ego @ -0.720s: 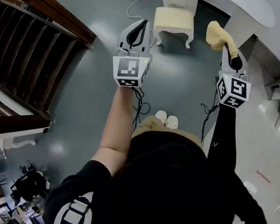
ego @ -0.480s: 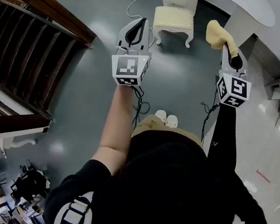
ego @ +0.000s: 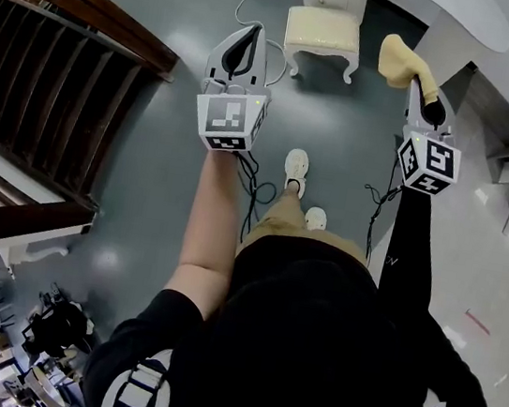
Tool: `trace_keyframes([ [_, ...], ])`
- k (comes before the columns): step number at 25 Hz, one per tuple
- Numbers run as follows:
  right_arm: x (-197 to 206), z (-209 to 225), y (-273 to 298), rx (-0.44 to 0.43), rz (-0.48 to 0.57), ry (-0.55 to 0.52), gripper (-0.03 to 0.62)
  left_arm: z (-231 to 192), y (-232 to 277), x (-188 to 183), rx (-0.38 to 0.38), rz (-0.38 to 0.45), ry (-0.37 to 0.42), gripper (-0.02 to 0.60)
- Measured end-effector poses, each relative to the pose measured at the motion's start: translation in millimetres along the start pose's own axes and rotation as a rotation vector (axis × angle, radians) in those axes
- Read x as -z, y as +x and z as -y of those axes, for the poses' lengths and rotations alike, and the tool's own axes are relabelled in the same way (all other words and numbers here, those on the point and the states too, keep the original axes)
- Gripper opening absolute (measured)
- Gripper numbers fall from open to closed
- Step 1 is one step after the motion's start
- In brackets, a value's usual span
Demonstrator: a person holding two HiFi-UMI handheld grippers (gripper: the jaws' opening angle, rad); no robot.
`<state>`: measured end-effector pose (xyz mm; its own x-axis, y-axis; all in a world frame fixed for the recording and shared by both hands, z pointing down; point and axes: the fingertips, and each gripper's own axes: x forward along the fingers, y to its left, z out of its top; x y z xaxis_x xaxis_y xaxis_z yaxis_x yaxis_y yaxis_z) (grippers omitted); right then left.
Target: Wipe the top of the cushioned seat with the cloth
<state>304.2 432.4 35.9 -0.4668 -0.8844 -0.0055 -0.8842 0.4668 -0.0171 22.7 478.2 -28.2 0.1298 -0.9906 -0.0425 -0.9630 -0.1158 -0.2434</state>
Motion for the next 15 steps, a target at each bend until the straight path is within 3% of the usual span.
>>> trace_keyframes([
  [15, -6.7, 1.4, 166.0, 0.036, -0.013, -0.005, 0.057, -76.5, 152.2, 21.5, 0.065, 0.019, -0.025, 0.008],
])
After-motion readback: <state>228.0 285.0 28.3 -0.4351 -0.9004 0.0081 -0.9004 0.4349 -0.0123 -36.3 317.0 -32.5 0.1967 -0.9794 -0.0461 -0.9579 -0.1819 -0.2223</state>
